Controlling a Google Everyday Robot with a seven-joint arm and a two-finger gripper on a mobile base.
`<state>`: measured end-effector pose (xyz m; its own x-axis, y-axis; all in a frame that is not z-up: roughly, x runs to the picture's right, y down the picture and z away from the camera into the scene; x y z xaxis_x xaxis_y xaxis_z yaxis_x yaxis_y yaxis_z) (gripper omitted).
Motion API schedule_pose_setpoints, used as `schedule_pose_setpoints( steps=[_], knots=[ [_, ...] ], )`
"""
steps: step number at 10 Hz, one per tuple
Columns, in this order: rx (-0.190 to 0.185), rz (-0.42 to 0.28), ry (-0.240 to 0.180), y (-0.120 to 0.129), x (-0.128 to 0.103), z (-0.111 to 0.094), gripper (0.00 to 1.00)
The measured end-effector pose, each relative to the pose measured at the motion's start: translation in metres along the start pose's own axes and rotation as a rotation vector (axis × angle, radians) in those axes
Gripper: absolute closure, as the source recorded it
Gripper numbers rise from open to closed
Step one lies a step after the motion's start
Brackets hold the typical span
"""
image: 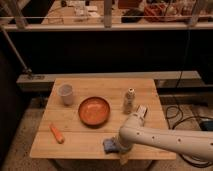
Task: Place the white sponge in the ceramic bowl
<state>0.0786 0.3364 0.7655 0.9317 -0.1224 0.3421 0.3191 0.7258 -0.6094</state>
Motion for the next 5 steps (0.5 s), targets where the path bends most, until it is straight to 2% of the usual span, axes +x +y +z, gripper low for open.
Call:
schedule_pose_setpoints(
  steps=[1, 4, 5],
  knots=[
    [0.0, 0.0, 0.001, -0.0001, -0.0003, 0.0007, 0.43],
    [0.001, 0.001, -0.001, -0.0009, -0.0008, -0.001, 0.31],
    [0.001, 0.0, -0.001, -0.001, -0.001, -0.0014, 0.33]
  ],
)
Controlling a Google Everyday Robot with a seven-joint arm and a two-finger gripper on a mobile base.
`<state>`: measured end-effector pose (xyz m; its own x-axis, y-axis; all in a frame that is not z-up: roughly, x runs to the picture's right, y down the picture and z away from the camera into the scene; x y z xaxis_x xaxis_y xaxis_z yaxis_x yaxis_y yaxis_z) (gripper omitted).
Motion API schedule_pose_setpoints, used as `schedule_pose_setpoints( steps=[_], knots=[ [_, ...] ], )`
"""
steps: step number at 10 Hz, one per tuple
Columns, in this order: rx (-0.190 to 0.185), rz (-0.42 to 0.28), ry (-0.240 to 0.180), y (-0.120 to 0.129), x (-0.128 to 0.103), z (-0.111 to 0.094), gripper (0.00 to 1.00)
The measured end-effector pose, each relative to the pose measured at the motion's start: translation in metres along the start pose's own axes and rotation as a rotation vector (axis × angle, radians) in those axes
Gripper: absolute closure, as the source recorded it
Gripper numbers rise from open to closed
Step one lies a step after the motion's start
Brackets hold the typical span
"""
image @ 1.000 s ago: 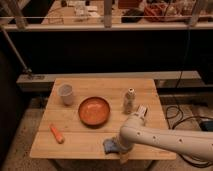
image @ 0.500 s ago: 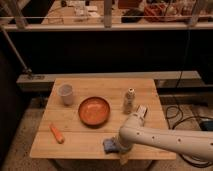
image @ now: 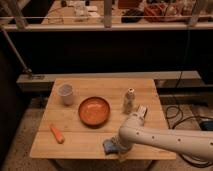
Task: Place the white sponge in the ceramic bowl
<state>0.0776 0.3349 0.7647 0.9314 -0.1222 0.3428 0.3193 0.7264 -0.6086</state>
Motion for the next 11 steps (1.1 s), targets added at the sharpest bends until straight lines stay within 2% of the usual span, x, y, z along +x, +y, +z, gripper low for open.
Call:
schedule_pose_setpoints(
  steps=[1, 3, 5, 6, 11],
  knots=[
    [-0.001, -0.002, 0.0, -0.0004, -0.0005, -0.0002, 0.39],
    [-0.001, -0.002, 0.0, -0.0006, -0.0005, -0.0009, 0.62],
    [0.001, -0.002, -0.002, -0.0008, -0.0015, -0.0037, 0.8],
    [-0.002, -0.004, -0.001, 0.0004, -0.0015, -0.0047, 0.86],
    [-0.004, -0.001, 0.001, 0.002, 0.0004, -0.0075, 0.88]
  ],
)
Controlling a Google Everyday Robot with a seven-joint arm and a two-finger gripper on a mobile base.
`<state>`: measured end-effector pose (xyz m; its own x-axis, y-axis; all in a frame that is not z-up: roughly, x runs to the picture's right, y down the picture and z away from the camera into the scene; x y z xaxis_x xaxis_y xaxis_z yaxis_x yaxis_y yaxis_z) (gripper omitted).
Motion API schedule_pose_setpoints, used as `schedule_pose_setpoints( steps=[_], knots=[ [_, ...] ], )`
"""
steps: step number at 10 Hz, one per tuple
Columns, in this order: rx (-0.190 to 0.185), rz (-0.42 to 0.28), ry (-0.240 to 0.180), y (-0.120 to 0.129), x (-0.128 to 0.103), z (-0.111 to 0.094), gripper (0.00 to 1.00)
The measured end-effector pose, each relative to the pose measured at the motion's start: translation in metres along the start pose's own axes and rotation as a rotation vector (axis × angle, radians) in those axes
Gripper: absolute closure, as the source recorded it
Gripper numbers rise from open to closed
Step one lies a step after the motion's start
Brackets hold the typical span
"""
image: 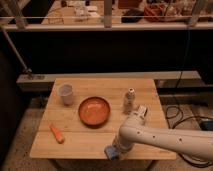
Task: Place the white sponge in the ceramic bowl
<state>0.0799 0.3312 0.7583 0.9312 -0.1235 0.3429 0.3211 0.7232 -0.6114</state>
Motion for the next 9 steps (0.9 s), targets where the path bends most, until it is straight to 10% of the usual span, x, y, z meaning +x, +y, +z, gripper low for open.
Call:
schedule_pose_setpoints(
  steps=[9],
  knots=[
    [0.019, -0.003, 0.026, -0.018, -0.011, -0.023, 0.88]
  ],
)
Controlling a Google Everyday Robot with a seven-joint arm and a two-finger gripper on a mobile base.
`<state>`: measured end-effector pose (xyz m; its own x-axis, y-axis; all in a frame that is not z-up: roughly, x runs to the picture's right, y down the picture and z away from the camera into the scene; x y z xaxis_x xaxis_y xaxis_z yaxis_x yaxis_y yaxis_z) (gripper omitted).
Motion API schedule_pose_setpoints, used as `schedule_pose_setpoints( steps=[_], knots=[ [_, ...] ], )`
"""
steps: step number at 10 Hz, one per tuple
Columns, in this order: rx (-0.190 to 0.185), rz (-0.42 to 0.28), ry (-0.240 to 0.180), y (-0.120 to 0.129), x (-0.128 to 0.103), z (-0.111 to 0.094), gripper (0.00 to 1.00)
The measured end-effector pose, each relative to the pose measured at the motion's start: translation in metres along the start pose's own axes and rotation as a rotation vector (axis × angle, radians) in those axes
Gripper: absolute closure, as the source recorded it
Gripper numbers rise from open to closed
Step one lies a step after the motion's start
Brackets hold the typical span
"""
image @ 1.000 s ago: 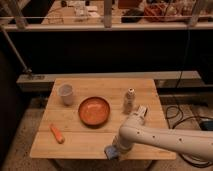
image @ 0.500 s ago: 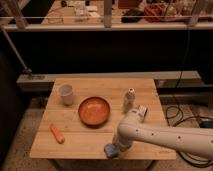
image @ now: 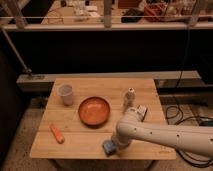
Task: Place the white sponge in the ceramic bowl
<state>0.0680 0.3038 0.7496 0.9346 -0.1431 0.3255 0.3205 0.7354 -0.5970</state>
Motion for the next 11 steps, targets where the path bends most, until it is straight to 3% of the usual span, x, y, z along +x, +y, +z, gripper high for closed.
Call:
schedule_pose_setpoints(
  steps=[7, 10, 11],
  knots=[
    [0.01, 0.004, 0.007, -0.01, -0.007, -0.004, 0.88],
    [0.017, 0.007, 0.008, -0.015, -0.009, -0.005, 0.79],
    [0.021, 0.003, 0.011, -0.019, -0.011, -0.008, 0.8]
  ],
)
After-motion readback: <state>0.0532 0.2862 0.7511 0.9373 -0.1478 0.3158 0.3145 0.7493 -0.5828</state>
